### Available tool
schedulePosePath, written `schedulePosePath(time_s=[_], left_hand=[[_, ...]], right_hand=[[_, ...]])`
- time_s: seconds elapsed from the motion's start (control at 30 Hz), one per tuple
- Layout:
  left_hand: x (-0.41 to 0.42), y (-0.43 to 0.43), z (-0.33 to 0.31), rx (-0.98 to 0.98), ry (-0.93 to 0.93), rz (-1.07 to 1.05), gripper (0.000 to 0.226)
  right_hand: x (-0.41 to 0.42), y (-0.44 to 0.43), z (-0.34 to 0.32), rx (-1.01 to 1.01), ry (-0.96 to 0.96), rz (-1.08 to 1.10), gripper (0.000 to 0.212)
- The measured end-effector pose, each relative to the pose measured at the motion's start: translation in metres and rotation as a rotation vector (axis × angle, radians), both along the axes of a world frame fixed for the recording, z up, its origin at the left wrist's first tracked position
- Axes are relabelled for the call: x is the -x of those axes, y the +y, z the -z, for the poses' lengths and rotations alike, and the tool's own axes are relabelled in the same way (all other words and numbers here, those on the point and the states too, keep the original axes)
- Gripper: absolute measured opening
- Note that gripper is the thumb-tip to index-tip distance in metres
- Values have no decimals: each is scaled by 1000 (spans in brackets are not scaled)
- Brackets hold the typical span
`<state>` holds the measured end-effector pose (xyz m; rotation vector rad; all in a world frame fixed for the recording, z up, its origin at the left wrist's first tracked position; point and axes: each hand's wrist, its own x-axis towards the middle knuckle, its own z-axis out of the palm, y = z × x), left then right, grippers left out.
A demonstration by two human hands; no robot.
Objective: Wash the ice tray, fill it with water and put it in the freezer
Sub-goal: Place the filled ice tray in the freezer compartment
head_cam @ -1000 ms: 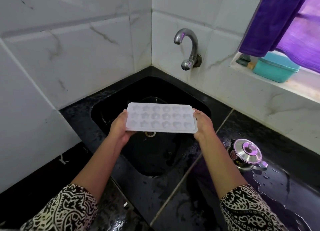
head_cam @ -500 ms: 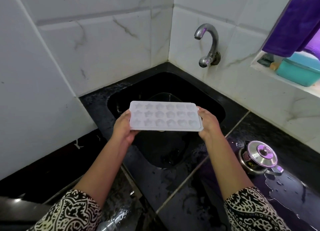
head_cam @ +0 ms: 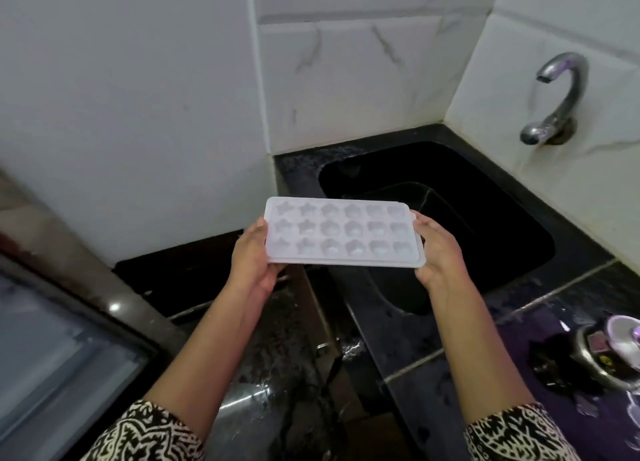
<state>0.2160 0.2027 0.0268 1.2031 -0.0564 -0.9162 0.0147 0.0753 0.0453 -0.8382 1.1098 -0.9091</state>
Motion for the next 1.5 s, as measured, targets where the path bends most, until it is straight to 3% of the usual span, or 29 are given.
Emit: schedulePosePath(time_s=[0.33,0.47,0.87,1.5], left_hand=[[-65,181,15,-47,-31,-254,35],[-78,259,20,-59,6,-410,33],[-94,472,18,-71,4,-846,25],[-132,668,24,-75,102,-1605,29]], right_hand=[[-108,132,5,-67,-45,-275,9],[-148,191,12,-73,-15,-394,19],[-266,365,29,-73,40,-805,15],[-461,598,31,-146,19,-1503,15]])
